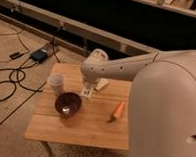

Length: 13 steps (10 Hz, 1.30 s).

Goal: Place the bottle in the ceramic bowl

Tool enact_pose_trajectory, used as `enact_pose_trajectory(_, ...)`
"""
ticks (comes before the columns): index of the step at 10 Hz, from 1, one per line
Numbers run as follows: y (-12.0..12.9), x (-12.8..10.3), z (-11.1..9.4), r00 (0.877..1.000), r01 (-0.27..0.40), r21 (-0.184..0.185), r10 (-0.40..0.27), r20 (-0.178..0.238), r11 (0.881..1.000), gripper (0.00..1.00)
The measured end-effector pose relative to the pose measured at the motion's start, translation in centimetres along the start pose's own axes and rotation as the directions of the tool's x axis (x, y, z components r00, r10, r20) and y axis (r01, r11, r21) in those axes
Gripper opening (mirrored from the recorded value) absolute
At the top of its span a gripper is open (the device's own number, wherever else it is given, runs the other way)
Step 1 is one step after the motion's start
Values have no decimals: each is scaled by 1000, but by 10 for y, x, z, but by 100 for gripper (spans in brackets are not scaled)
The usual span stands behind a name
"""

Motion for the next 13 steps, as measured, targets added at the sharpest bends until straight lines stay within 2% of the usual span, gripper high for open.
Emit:
enact_pose_trajectory(3, 13, 17, 0, 999, 45, -4, -45, 10, 999, 0)
enact_pose_trajectory(6, 22, 27, -1, 998, 61, -10, -61, 3, 998, 0)
enact_pose_trajectory(8, 37, 45, 2, 996, 84, -24, -85, -26, 996, 0)
enact_pose_trajectory(13, 52, 63, 7, 992, 107, -42, -110, -69, 993, 0)
